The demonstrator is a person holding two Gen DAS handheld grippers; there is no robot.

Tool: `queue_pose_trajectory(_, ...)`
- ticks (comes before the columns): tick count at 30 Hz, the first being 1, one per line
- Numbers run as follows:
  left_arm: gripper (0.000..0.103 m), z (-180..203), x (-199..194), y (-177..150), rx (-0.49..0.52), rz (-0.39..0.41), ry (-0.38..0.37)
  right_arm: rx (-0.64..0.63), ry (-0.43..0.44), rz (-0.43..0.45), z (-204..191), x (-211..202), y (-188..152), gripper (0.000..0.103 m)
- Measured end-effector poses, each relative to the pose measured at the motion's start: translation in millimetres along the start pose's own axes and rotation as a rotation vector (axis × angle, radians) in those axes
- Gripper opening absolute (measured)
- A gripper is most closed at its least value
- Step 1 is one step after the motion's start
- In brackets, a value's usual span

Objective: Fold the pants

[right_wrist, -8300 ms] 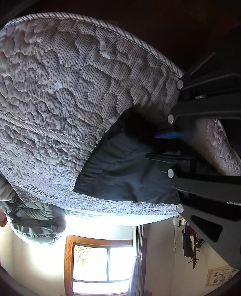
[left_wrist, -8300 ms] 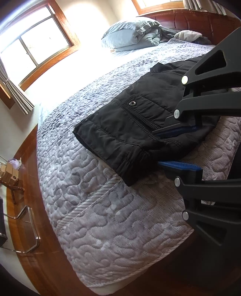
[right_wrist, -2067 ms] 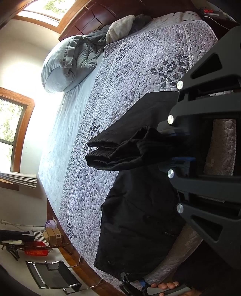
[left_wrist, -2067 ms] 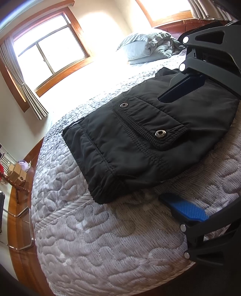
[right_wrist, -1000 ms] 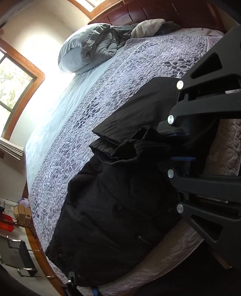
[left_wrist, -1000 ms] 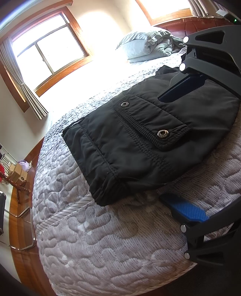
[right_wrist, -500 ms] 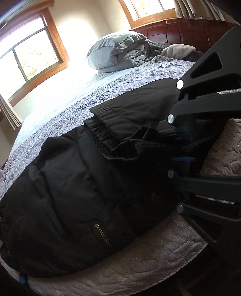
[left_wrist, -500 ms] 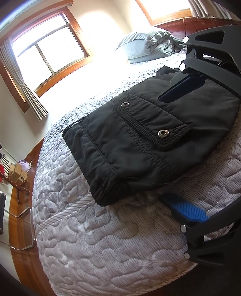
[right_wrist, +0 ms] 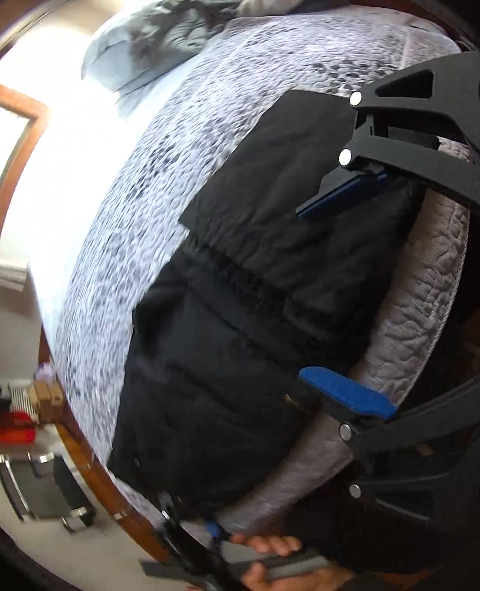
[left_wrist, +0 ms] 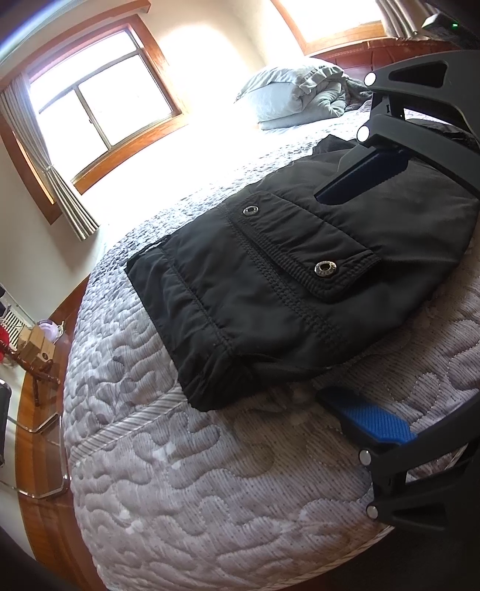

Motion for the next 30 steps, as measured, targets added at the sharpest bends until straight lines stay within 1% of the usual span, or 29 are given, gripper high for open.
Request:
queue_pose_trajectory(1,0.099,0,0,0,0.000,-0.001,-0.001,0.046,-0.005,-0.029,9,9,7,0.078)
queue_pose_trajectory(2,0.099,-1,-1,0,0.001,-0.002,-0.002,0.077,0.010,-0.048,13,18,12,0.076)
queue_pose_trajectory(4,0.099,-3,-2,0,0.004,-0.007,-0.005,0.101,0.016,-0.097,13,37,18,0.075)
queue_pose_trajectory(6,0.099,-3,-2,0,0.011,-0.013,-0.007,0.109,-0.016,-0.149,14,50,19,0.067)
queue_pose_trajectory(7,0.099,-3,-3,0,0.013,-0.015,-0.008,0.126,-0.015,-0.170,16,54,18,0.050)
queue_pose_trajectory(8,0.099,-3,-3,1,0.013,-0.017,-0.010,0.147,0.008,-0.189,17,57,16,0.035)
queue_pose_trajectory(10,0.099,-4,-3,3,0.012,-0.017,-0.016,0.164,0.041,-0.223,14,61,14,0.022)
queue_pose_trajectory(11,0.099,-5,-3,4,0.009,-0.016,-0.019,0.163,0.051,-0.223,12,61,14,0.008)
queue_pose_trajectory(13,0.099,-6,-3,5,0.003,-0.016,-0.024,0.161,0.072,-0.212,7,58,16,0.003)
queue_pose_trajectory(17,0.099,-5,-3,7,0.003,-0.016,-0.027,0.156,0.131,-0.176,-7,45,18,0.001)
queue_pose_trajectory(19,0.099,-6,-2,7,-0.002,-0.016,-0.031,0.149,0.155,-0.191,-8,48,19,0.001)
queue_pose_trajectory(22,0.099,-6,-1,7,-0.007,-0.017,-0.033,0.154,0.167,-0.239,-6,62,18,0.001)
queue_pose_trajectory(24,0.099,-6,0,7,-0.005,-0.019,-0.035,0.136,0.178,-0.255,-6,65,21,0.006)
queue_pose_trajectory(25,0.099,-6,0,8,-0.005,-0.021,-0.038,0.128,0.187,-0.260,-6,65,24,0.011)
queue_pose_trajectory(26,0.099,-7,-1,8,-0.006,-0.024,-0.043,0.123,0.201,-0.269,-6,65,28,0.022)
queue_pose_trajectory(27,0.099,-8,-1,8,-0.010,-0.028,-0.051,0.107,0.219,-0.289,-7,64,33,0.029)
queue_pose_trajectory(28,0.099,-10,-2,9,-0.017,-0.030,-0.059,0.088,0.243,-0.306,-10,62,41,0.041)
queue_pose_trajectory(29,0.099,-12,-3,9,-0.024,-0.031,-0.067,0.059,0.266,-0.315,-16,59,51,0.045)
queue_pose_trajectory(30,0.099,-14,-3,10,-0.035,-0.033,-0.078,0.013,0.285,-0.323,-22,55,65,0.048)
Point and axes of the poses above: each gripper's, at about its wrist camera, not at the fingertips, and x roughly the way its jaws point, z to its right, y to its top, the point moved 3 cm from there along x, roughly the way its jaws point, and after that the axes turned 1 degree about z, right-handed, at the moved point
